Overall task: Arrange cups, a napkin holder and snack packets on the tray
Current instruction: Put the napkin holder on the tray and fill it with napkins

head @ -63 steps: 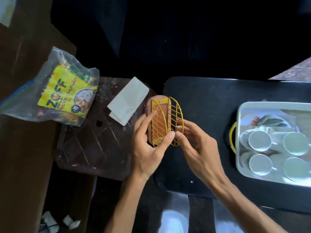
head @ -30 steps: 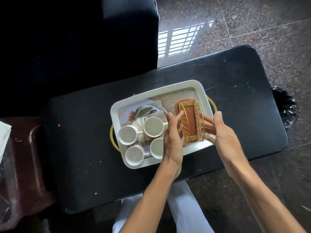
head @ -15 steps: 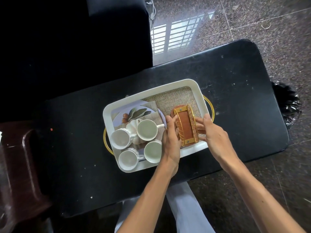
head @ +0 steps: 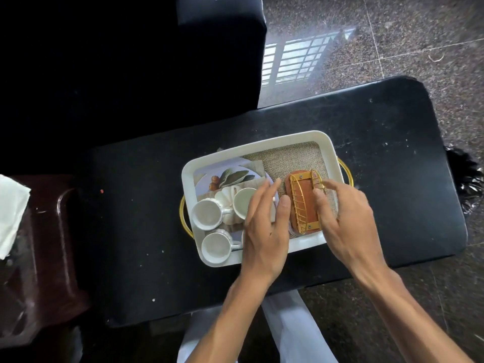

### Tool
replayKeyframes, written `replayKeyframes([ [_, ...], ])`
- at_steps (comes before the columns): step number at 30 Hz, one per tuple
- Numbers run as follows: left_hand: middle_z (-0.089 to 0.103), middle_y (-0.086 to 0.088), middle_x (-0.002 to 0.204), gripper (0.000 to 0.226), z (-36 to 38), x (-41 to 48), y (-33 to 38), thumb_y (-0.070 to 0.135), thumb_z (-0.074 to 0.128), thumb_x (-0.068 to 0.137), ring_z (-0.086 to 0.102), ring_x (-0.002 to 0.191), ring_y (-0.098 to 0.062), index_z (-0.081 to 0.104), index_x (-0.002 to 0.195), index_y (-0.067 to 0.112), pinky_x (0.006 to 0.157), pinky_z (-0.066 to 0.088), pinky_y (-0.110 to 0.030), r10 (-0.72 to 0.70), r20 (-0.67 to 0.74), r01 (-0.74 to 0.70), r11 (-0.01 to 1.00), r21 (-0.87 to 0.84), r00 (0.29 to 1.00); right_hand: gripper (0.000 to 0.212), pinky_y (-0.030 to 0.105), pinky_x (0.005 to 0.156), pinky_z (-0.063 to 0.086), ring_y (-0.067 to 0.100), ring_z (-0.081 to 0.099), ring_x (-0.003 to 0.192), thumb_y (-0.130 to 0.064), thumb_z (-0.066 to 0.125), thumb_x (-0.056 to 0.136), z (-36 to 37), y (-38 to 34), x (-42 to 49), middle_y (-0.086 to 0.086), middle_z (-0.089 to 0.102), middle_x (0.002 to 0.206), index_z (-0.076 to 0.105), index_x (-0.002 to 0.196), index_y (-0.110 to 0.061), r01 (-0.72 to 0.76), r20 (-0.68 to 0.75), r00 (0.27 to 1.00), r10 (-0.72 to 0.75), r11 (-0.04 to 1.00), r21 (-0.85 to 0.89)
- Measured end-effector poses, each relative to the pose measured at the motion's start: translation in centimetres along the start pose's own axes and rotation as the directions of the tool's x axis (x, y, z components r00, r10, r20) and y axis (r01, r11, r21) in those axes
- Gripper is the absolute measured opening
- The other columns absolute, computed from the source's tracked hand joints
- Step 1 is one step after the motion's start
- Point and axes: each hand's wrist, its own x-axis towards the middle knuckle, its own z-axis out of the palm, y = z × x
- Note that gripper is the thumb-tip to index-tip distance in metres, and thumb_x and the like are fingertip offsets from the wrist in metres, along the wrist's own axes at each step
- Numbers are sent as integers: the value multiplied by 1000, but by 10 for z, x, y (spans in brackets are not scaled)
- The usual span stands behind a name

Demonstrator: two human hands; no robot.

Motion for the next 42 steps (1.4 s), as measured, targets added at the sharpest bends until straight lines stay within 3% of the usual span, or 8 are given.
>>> replayKeyframes([
  [3,31,2,166,50,-43,-3,-15,43,44,104,29,153,-13,49,149,23,117,41,-45,209,-64,-179,932,314,976,39,29,104,39,23,48,126,-34,55,98,22,-33,-5,6,58,126,54,128,-11,217,-7,976,-218,974,-73],
  [5,26,-6,168,55,-76,-4,-30,45,41,103,27,155,-24,45,152,20,117,38,-52,274,-57,-209,838,504,960,56,40,119,29,30,31,146,-37,53,98,44,-58,-9,12,46,147,42,144,-6,272,82,961,-263,954,-124],
  [10,13,-5,172,65,-166,-7,-73,57,28,101,7,159,-28,31,159,28,127,9,-56,192,-64,-71,620,781,979,79,52,123,14,31,-6,154,-54,37,100,112,-116,-21,15,5,167,9,159,-10,451,321,877,-358,845,-289],
  [15,17,-10,171,68,-261,-16,-113,60,27,99,10,159,-32,31,159,26,125,11,-63,139,-211,112,515,850,968,82,56,122,11,28,-19,152,-64,26,98,178,-170,-44,9,-13,167,-6,159,-19,609,464,763,-450,742,-282],
  [21,22,-15,169,64,-365,-27,-156,54,33,102,16,158,-36,36,157,22,123,16,-65,87,-373,280,510,813,924,85,57,122,6,28,-22,151,-74,12,94,246,-244,-72,7,-18,166,-10,158,-22,740,516,649,-559,621,-258],
  [28,27,-18,167,59,-449,-14,-196,46,42,105,25,154,-38,37,156,18,122,23,-61,60,-399,311,524,793,915,86,59,121,3,27,-25,150,-75,9,92,313,-316,-88,6,-22,164,-15,157,-23,797,554,592,-585,530,-291],
  [33,36,-19,162,57,-492,6,-212,41,47,104,36,146,-40,38,155,16,115,35,-52,-28,-480,383,644,662,877,85,59,121,-1,28,-27,149,-74,13,93,351,-353,-91,6,-22,165,-12,158,-25,791,578,599,-553,520,-322],
  [42,61,-13,120,45,-524,24,-221,28,67,94,59,113,-31,59,135,12,98,46,-39,-111,-548,350,867,354,829,81,60,121,-2,27,-28,149,-74,13,93,388,-370,-91,6,-19,166,5,159,-28,772,596,624,-506,519,-368],
])
